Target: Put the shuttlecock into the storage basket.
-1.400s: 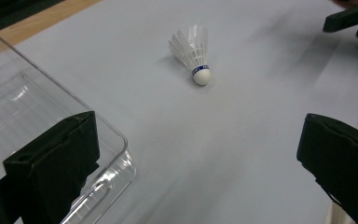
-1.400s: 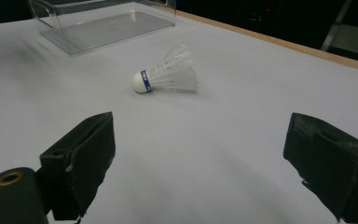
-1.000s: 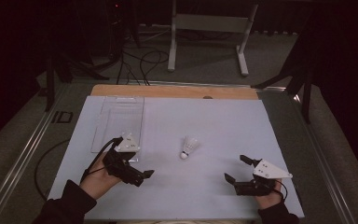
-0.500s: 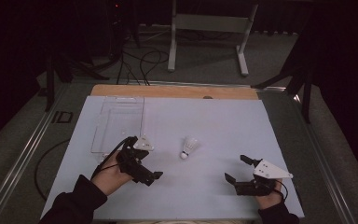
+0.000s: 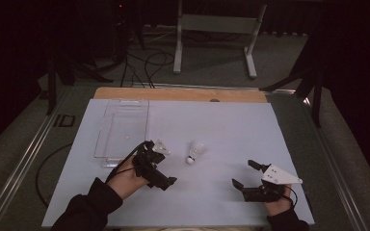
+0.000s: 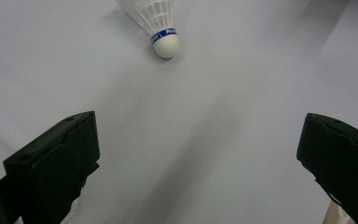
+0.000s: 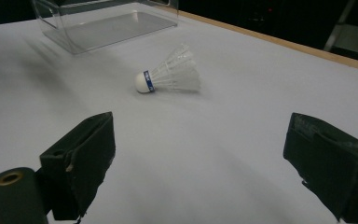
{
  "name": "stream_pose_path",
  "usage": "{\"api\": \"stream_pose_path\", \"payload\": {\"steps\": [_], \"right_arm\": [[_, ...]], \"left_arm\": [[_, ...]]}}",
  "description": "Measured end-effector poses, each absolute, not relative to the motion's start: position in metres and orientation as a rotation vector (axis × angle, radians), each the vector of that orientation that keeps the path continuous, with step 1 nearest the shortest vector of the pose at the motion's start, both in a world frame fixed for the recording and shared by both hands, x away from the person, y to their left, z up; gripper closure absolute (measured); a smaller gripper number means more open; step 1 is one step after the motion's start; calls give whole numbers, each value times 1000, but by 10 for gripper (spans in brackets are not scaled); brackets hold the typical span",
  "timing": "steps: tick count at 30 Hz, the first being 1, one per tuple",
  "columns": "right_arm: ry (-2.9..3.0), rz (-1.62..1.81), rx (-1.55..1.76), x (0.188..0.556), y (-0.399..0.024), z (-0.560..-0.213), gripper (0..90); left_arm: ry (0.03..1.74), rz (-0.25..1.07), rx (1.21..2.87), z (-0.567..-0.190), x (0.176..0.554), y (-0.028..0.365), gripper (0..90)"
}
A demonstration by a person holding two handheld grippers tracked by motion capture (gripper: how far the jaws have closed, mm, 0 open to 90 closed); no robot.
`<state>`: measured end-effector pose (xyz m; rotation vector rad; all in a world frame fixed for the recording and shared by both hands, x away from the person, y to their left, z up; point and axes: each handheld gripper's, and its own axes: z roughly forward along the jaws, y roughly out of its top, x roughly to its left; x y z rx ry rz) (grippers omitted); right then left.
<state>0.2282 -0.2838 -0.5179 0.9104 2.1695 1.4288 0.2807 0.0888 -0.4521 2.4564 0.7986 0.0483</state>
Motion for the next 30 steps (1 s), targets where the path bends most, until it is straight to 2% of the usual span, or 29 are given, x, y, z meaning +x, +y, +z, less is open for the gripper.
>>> {"api": "stream_pose_path", "payload": {"steps": [18,30], "right_arm": [[2181,1433,913,229,-284,-518,93],[2185,1439,919,229,-284,-519,93]], "left_arm": [[838,-87,2537,-482,297,66,0],[884,-165,2549,-486,308,56,0]]}}
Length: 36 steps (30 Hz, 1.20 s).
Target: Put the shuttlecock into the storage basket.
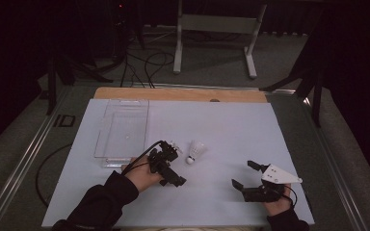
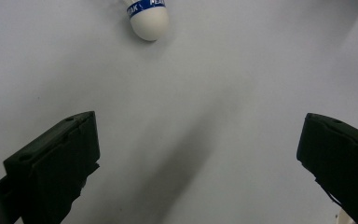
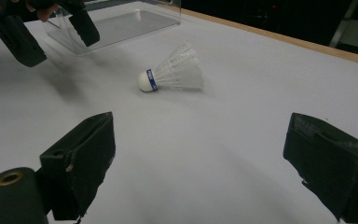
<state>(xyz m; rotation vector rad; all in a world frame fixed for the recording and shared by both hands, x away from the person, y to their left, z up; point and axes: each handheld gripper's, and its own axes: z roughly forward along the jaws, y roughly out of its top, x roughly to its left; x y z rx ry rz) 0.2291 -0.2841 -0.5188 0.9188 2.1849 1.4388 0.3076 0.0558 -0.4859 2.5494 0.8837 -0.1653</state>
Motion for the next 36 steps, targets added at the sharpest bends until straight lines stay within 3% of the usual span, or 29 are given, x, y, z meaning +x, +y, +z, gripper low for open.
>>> {"api": "stream_pose_path", "payload": {"steps": [21,36], "right_arm": [[2194,1452,933,229,-284,-519,93],[2200,1443,928,230,-285,-520,93]], "left_arm": [[1007,-353,2607,-498,337,33,0],[1126,-326,2639,-511,357,21,0]]}}
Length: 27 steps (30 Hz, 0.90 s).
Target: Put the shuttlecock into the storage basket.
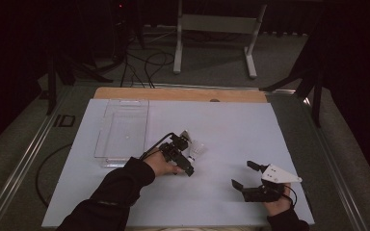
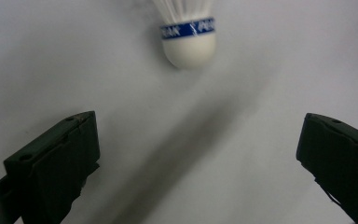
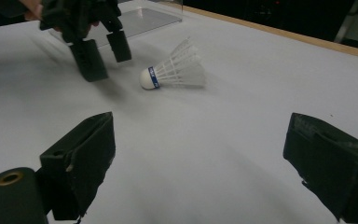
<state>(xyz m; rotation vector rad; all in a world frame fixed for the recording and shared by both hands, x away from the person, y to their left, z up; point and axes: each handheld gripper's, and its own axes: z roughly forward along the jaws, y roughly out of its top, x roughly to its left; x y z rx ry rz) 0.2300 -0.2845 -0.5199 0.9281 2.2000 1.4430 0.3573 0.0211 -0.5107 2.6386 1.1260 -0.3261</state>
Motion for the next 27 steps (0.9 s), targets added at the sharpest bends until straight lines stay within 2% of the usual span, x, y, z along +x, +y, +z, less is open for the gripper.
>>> {"api": "stream_pose_path", "payload": {"steps": [8,12,15,18,21,27], "right_arm": [[2201,1442,930,230,-285,-520,93],[2202,1439,929,230,-285,-520,94],[2202,1438,928,230,-284,-520,93],[2202,1435,930,230,-284,-520,93],[2204,1432,927,229,-284,-520,94],[2207,1433,926,230,-284,-520,94]], "left_arm": [[1203,-272,2640,-512,367,11,43],[1212,-252,2676,-510,368,4,120],[1214,-293,2672,-509,371,0,192],[1241,-304,2675,-511,375,-3,202],[1259,-327,2671,-513,378,-5,298],[1276,-324,2695,-516,382,-12,388]]}}
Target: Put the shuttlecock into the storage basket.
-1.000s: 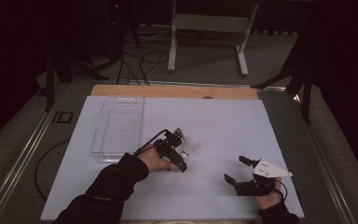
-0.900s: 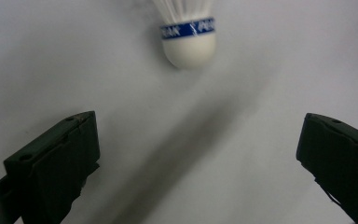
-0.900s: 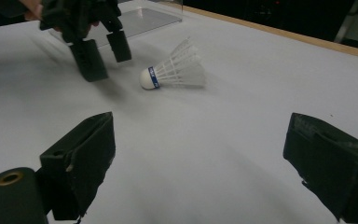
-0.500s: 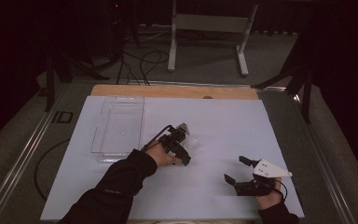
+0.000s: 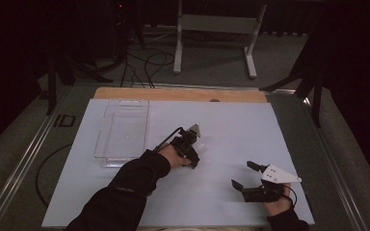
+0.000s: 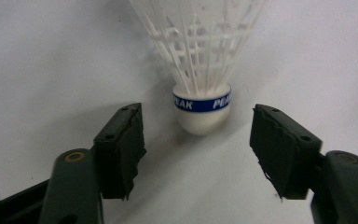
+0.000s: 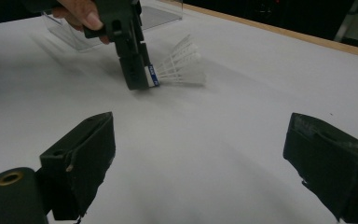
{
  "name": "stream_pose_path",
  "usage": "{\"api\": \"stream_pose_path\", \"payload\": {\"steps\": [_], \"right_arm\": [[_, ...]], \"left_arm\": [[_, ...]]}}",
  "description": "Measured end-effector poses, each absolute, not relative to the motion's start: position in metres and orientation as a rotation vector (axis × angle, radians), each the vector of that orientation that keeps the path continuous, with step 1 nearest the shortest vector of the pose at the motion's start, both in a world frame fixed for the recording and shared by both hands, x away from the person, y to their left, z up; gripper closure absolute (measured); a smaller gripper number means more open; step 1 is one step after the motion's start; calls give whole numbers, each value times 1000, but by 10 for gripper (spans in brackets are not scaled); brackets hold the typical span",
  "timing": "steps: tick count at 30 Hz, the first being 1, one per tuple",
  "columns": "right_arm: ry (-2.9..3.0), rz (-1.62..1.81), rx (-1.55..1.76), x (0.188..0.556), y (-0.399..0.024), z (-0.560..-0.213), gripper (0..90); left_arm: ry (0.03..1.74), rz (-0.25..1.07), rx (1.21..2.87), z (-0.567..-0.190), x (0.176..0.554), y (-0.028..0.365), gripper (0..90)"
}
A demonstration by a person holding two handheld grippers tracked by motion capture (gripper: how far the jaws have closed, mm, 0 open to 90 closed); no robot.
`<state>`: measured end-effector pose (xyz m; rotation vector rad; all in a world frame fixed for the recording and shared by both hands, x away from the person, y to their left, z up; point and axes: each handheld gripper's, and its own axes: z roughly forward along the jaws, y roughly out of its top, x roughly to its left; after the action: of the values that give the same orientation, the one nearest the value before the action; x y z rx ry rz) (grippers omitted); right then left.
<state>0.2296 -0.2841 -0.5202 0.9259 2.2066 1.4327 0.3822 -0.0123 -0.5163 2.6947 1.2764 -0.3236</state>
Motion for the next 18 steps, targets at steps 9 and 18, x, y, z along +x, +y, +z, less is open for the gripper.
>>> {"api": "stream_pose_path", "payload": {"steps": [9,18], "right_arm": [[2209,1433,926,230,-284,-520,94],[2206,1432,927,229,-285,-520,94]], "left_arm": [[1293,-334,2692,-515,386,-15,603],[1230,-343,2695,-512,385,-13,661]]}}
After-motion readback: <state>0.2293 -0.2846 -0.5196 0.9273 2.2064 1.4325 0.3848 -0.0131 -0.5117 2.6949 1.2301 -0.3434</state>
